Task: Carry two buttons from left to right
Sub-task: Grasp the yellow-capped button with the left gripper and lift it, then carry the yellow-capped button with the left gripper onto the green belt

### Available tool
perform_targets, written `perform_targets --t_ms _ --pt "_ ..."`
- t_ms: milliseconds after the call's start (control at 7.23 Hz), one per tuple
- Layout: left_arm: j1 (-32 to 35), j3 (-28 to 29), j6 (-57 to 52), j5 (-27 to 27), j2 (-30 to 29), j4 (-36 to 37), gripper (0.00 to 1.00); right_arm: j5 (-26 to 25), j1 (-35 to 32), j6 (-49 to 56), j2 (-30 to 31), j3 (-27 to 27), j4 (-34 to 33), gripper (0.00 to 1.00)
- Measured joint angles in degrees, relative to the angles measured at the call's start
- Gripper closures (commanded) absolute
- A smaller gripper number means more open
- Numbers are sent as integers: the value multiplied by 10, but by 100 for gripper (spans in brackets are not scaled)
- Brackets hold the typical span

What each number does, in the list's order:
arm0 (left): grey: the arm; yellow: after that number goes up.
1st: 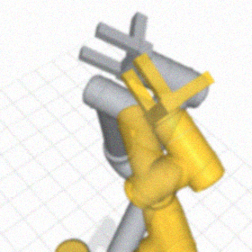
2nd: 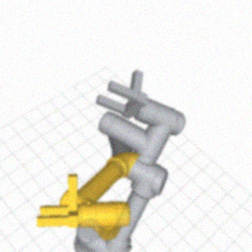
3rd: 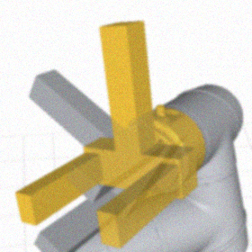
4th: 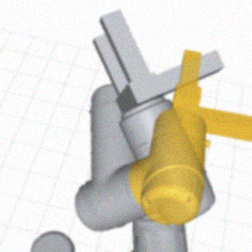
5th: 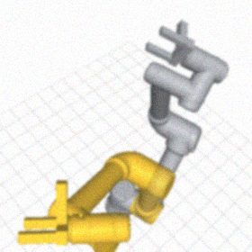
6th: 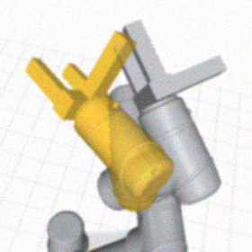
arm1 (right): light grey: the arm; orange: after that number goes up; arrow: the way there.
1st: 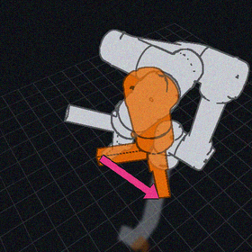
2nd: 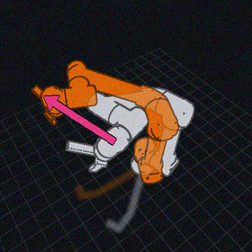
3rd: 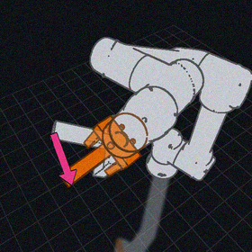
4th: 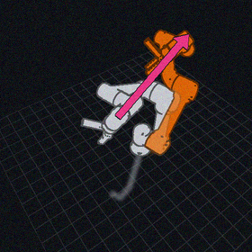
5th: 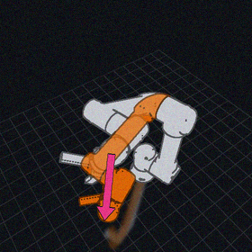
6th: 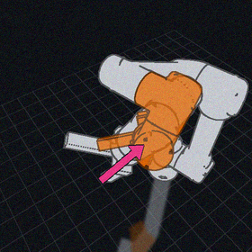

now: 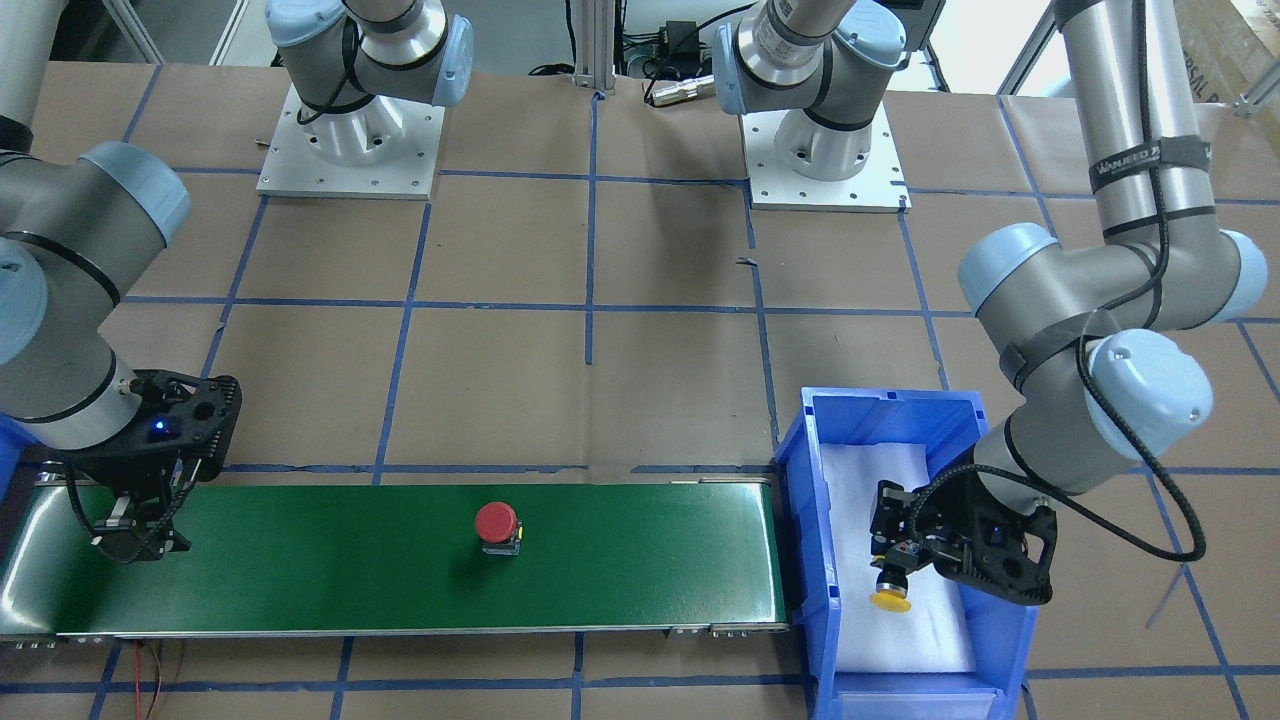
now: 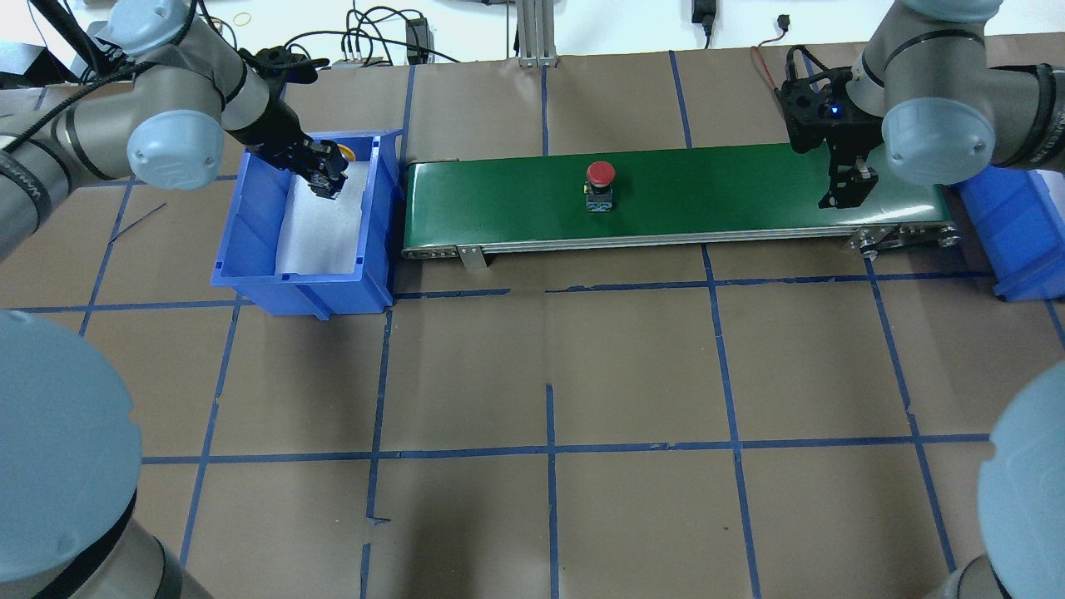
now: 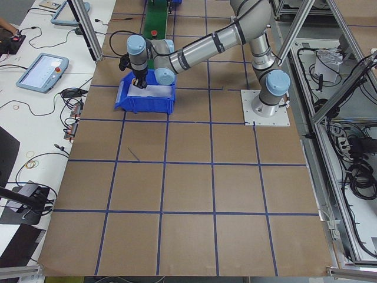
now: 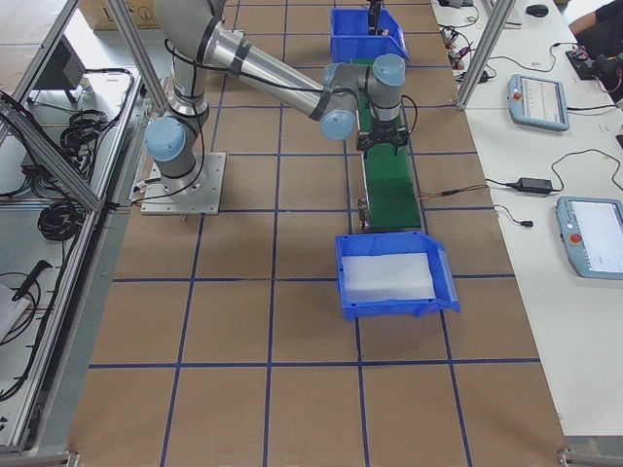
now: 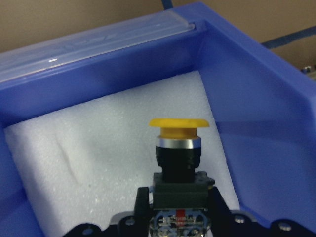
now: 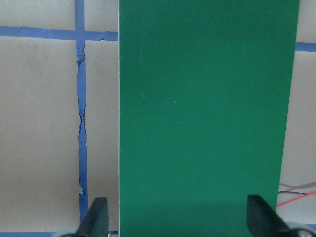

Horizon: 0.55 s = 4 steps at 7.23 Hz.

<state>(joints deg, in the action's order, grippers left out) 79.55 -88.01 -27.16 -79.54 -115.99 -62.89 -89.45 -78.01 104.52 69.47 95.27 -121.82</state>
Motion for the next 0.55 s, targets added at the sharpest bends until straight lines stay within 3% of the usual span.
perform_targets --t_ms 277,553 --pt "2 -1 54 -18 50 -59 57 0 0 0 -1 1 0 0" --pt "44 2 182 -22 66 -74 58 0 -1 0 -2 1 0 0"
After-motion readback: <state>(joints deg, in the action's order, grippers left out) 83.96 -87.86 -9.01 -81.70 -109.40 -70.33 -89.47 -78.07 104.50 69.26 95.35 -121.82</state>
